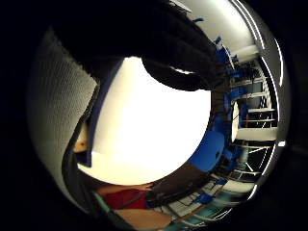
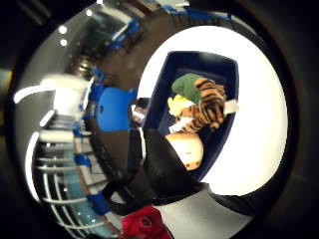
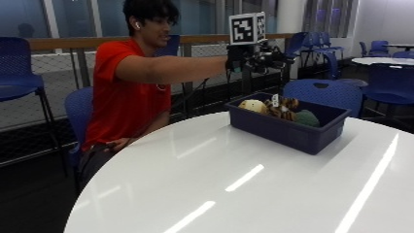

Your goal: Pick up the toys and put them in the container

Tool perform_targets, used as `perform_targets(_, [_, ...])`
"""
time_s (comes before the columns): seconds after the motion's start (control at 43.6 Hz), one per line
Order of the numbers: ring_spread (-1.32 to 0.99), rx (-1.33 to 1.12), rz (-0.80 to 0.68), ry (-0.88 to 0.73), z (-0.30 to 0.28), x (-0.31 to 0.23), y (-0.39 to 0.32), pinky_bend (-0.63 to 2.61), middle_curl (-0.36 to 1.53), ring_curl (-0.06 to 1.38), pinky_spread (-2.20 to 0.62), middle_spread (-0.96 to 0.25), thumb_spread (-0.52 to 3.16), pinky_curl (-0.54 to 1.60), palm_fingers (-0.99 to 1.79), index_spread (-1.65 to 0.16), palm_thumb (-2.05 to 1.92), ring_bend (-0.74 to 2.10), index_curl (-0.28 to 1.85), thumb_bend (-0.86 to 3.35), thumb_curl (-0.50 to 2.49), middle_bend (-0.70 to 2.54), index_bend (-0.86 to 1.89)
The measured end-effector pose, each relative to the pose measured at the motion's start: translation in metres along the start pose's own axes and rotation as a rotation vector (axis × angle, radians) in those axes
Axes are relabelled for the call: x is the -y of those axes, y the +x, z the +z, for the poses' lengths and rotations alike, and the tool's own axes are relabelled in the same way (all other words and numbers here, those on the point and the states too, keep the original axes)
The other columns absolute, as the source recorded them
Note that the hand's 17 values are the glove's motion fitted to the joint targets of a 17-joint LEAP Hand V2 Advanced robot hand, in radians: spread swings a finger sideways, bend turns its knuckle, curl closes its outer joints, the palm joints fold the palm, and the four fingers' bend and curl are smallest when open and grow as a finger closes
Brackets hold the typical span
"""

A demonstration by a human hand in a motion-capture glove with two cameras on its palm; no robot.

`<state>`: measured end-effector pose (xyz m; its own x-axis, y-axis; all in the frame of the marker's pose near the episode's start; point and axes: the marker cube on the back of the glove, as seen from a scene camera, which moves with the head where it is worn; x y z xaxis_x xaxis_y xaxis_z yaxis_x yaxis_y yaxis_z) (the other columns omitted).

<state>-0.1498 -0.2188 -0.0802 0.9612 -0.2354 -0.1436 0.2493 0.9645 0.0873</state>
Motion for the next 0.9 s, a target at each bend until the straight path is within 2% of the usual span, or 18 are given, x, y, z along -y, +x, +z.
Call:
perform_targets(0.115, [0.08,0.098,0.074,-0.017,0.019,-0.033,0.032,1.06,0.38,0.35,0.11,-0.05,1.09,0.35,-0.14,-0.33,-0.09,0.19,0.35,-0.07,0.34,0.14,0.14])
perform_targets(0.298, [0.09,0.117,0.173,-0.06,0.061,-0.087,0.079,1.01,0.35,0.34,0.11,-0.04,1.14,0.33,-0.15,-0.33,-0.07,0.17,0.34,-0.06,0.3,0.14,0.16])
perform_targets(0.505, [0.09,0.091,0.205,-0.07,0.09,-0.145,0.115,0.96,0.32,0.32,0.11,-0.04,1.18,0.32,-0.16,-0.33,-0.05,0.17,0.33,-0.04,0.28,0.13,0.16])
perform_targets(0.895, [0.08,0.148,0.253,-0.041,0.096,-0.197,0.159,0.94,0.28,0.28,0.11,-0.03,1.22,0.32,-0.14,-0.33,-0.04,0.16,0.33,-0.04,0.26,0.14,0.17])
